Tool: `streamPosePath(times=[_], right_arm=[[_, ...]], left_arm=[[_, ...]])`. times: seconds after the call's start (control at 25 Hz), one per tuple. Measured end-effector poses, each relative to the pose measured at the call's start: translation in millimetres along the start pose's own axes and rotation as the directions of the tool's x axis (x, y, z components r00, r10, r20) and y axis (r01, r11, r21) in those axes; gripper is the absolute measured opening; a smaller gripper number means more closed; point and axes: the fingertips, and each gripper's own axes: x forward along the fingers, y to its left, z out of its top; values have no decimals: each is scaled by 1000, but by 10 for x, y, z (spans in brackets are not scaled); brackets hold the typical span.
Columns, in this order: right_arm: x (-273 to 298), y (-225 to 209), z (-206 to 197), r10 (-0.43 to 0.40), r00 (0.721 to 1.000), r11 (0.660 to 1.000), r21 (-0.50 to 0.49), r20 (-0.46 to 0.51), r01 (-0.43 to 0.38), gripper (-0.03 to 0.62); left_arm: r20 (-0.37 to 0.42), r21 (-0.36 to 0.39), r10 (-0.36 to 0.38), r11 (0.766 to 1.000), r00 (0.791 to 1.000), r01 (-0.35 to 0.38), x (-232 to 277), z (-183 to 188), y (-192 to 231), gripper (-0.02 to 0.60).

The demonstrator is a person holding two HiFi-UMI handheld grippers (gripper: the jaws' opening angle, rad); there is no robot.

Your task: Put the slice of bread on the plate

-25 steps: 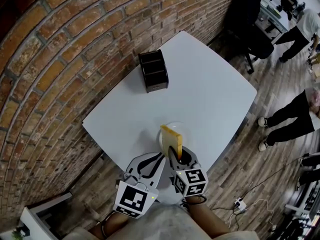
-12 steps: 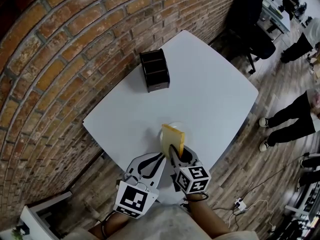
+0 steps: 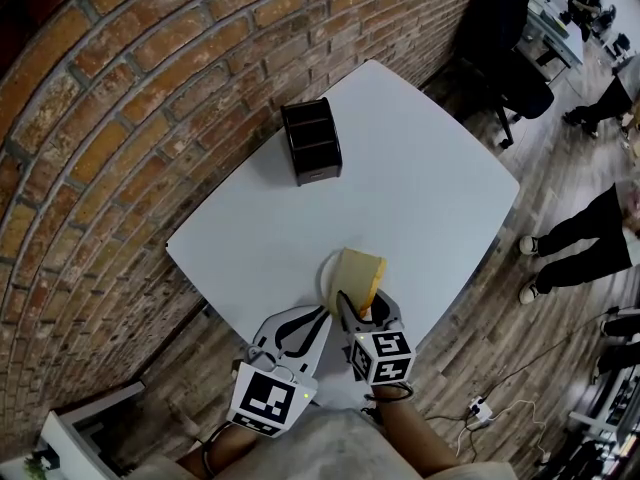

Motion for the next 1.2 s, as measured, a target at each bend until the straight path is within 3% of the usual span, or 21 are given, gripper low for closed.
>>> streamPosePath(times=[0.28,0.8,1.0,1.2], right_arm=[[31,-88,-128,-77,994,995,-68,-79,71,286],[91,-212,-345,-195,954,977,-134,-226,168,514],[69,-273,-391,-247,937,964,-160,-247,212,544],[39,-248,-272,-258,948,958,-180,-185,225,545]], left_arm=[[-1,-5,-6,1000,1000,6,17,1,-3,31],[5,-6,-7,1000,1000,7,1,12,0,31],[6,-9,-9,1000,1000,9,-8,12,-1,31],[11,-8,-10,1000,1000,10,-22,16,3,31]])
